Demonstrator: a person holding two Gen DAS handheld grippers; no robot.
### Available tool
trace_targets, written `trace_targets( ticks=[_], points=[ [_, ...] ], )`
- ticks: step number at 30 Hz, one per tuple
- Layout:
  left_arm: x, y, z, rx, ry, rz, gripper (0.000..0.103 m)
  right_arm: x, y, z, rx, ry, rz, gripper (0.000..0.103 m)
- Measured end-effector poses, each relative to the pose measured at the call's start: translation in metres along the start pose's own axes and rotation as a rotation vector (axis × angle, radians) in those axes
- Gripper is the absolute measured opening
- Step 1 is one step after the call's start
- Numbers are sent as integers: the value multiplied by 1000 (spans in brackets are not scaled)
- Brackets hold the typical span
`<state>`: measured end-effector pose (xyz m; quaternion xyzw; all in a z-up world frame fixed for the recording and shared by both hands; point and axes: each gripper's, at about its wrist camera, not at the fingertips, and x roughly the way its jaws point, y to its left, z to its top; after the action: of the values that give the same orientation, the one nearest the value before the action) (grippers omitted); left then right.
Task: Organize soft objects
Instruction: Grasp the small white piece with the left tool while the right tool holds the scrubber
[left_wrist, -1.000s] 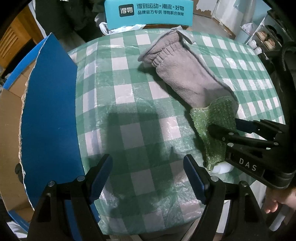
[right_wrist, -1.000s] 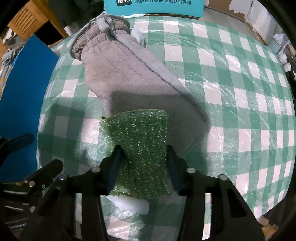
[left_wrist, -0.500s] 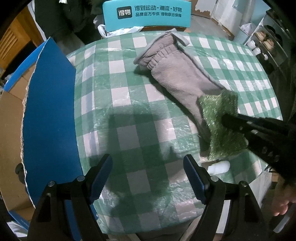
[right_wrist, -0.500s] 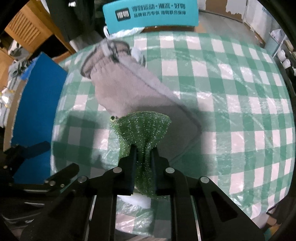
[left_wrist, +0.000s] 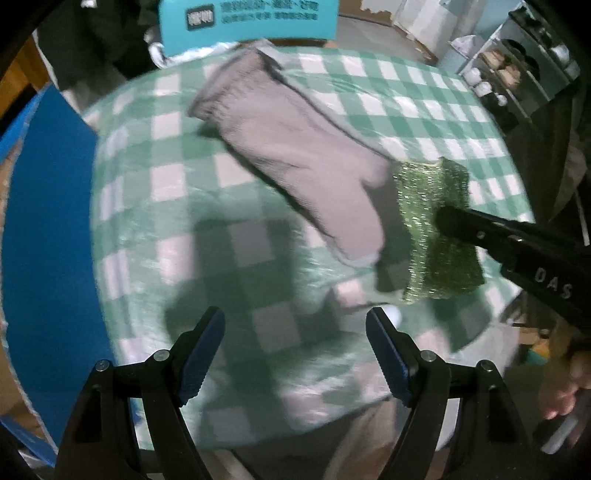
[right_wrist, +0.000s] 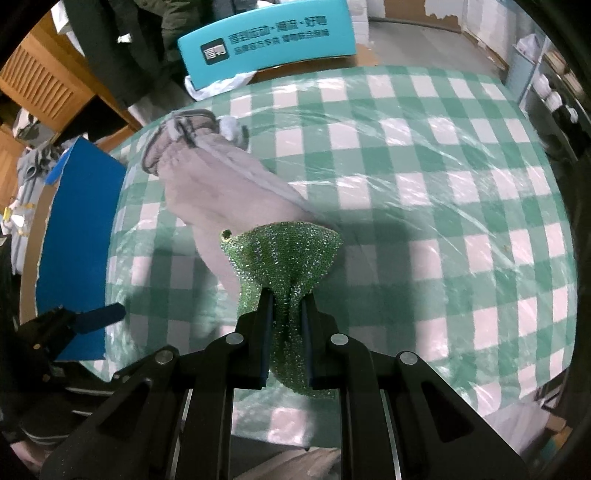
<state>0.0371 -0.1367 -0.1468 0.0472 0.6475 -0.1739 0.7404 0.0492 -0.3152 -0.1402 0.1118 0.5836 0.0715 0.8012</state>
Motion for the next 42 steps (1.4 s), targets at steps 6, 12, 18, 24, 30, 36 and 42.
trace_targets(
  ticks=[6, 12, 18, 24, 30, 36, 42],
  points=[
    [10, -14, -1, -26, 50, -47, 80, -6, -18, -9, 17, -3, -14, 13],
    [20, -25, -3, -36, 73, -39, 80, -8, -30, -19, 30, 6, -19, 13],
    [30, -35, 0, -33, 88, -37, 80, -6, -40, -26, 43, 18, -18, 13],
    [44, -43, 2, -21, 108, -31, 80, 0, -47, -29, 53, 32, -17, 13],
    [52, -45, 2, -12, 127, -33, 64, 3, -50, -29, 61, 37, -11, 13],
    [56, -50, 3, 14, 116, -30, 42, 4, -52, -29, 64, 42, -5, 13],
    [57, -57, 3, 32, 98, -46, 26, 5, -53, -29, 63, 41, -3, 13]
  ],
)
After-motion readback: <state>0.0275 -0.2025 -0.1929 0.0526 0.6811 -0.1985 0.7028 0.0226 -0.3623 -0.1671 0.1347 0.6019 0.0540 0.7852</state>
